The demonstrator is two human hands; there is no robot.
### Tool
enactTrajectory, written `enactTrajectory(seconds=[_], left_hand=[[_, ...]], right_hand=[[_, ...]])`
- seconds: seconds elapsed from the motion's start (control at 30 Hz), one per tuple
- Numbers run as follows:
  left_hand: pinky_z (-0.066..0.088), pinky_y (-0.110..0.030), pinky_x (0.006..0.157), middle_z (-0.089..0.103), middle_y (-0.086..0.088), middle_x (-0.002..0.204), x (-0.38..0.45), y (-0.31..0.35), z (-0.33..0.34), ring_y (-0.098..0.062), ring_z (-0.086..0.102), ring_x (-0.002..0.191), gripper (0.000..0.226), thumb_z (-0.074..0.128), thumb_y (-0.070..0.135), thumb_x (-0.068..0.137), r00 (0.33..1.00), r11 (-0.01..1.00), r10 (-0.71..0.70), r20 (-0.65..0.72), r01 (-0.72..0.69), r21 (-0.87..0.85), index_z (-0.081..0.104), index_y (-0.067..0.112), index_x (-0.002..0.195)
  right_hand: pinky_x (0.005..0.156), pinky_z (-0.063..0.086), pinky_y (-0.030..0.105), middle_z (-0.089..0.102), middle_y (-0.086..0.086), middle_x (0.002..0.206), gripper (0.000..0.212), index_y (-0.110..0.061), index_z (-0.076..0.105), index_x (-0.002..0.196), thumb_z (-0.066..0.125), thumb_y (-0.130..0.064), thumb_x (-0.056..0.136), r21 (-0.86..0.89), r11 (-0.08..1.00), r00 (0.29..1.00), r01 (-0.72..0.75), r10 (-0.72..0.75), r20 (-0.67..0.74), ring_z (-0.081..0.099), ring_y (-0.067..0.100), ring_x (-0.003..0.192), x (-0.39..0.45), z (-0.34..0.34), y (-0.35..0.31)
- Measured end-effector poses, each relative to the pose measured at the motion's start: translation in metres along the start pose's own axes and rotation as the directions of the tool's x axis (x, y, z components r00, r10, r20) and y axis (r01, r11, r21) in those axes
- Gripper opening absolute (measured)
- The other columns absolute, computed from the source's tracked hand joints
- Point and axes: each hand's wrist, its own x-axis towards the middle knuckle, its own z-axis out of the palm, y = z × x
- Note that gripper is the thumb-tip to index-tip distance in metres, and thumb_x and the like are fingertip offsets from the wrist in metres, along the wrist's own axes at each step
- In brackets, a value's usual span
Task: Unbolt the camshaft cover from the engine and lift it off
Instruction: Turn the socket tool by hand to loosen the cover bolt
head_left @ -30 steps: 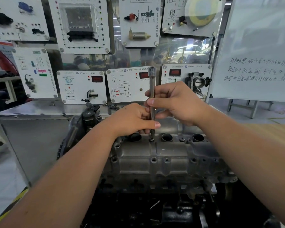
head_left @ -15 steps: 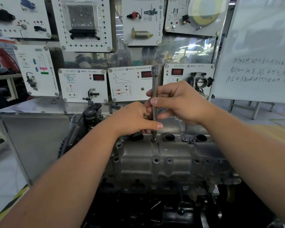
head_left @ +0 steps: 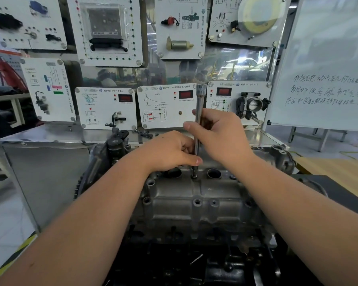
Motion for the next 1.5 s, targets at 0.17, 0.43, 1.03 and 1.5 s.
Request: enactTrajectory(seconds=[0.17, 0.43, 1.03, 1.5], left_hand=[[0.035, -0.02, 0.052, 0.052, 0.013, 0.055, -0.001, -0.002, 0.001, -0.002, 0.044, 0.048, 0.038, 0.081, 0.042, 0.083, 1.0, 1.0, 0.007, -0.023, -0.008, -0.01, 0.06, 0.03, 0.055], [0.046, -0.012, 0.065, 0.065, 0.018, 0.064, -0.002, -0.001, 0.0, 0.002, 0.061, 0.061, 0.037, 0.079, 0.033, 0.088, 0.998, 0.996, 0.059, -0.019, -0.06, -0.065, 0.067, 0.042, 0.055], [0.049, -0.028, 0.07, 0.076, 0.003, 0.074, -0.004, -0.003, 0.0, -0.006, 0.068, 0.063, 0.005, 0.08, 0.026, 0.088, 0.998, 0.989, 0.059, 0.008, -0.057, -0.135, 0.075, 0.025, 0.086], [0.055, -0.031, 0.079, 0.079, 0.003, 0.085, -0.004, -0.004, 0.0, -0.009, 0.072, 0.072, 0.008, 0.079, 0.029, 0.089, 0.997, 0.991, 0.082, 0.011, -0.08, -0.108, 0.078, 0.037, 0.091]], right_hand=[[0.071, 0.056, 0.048, 0.071, 0.024, 0.081, 0.026, 0.008, 0.07, 0.09, 0.07, -0.018, 0.094, 0.128, 0.99, 0.998, -0.061, 0.056, 0.042, 0.067, 0.039, 0.074, 0.0, -0.003, 0.002], [0.082, 0.055, 0.018, 0.078, -0.007, 0.09, 0.016, -0.03, 0.07, 0.102, 0.056, -0.022, 0.101, 0.183, 0.983, 0.994, -0.016, -0.004, 0.113, 0.069, -0.007, 0.09, -0.007, -0.003, 0.012], [0.055, 0.032, 0.022, 0.048, -0.006, 0.057, 0.034, -0.019, 0.047, 0.07, 0.058, -0.021, 0.102, -0.026, 0.998, 0.999, 0.051, -0.051, 0.01, 0.042, 0.005, 0.054, -0.014, 0.005, 0.003], [0.054, 0.031, 0.027, 0.043, -0.005, 0.056, 0.035, -0.006, 0.051, 0.071, 0.057, -0.023, 0.101, -0.042, 0.999, 0.999, 0.025, -0.024, 0.026, 0.041, 0.01, 0.054, -0.015, 0.008, 0.006]])
